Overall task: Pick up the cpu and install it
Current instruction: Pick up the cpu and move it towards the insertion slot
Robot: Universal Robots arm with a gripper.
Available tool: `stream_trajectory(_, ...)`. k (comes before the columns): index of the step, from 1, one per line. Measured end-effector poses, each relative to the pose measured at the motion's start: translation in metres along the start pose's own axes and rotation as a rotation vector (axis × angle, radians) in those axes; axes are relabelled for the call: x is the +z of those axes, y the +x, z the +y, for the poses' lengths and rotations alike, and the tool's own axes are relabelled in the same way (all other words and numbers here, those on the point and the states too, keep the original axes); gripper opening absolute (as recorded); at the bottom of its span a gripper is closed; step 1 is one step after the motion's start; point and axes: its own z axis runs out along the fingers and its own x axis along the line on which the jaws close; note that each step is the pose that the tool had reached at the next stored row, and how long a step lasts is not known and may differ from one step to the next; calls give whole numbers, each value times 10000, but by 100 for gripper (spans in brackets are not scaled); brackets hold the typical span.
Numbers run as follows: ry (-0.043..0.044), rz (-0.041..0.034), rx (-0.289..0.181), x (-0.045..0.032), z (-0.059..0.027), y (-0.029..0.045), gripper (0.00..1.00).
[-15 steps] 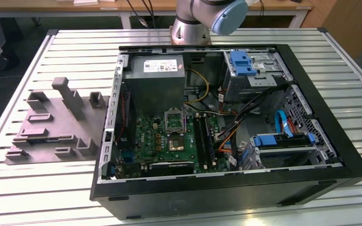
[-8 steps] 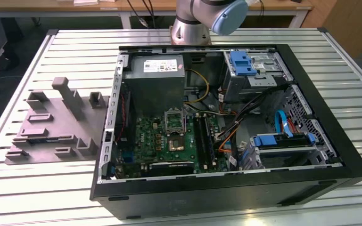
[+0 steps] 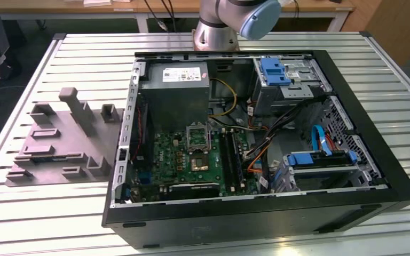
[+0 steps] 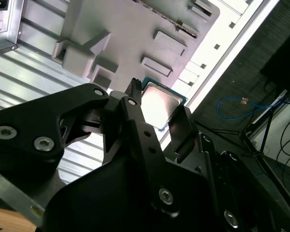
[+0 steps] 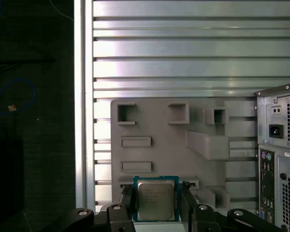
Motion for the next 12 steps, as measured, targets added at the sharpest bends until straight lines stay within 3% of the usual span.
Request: stream_trajectory(12, 0, 0, 0, 0, 1, -22, 47)
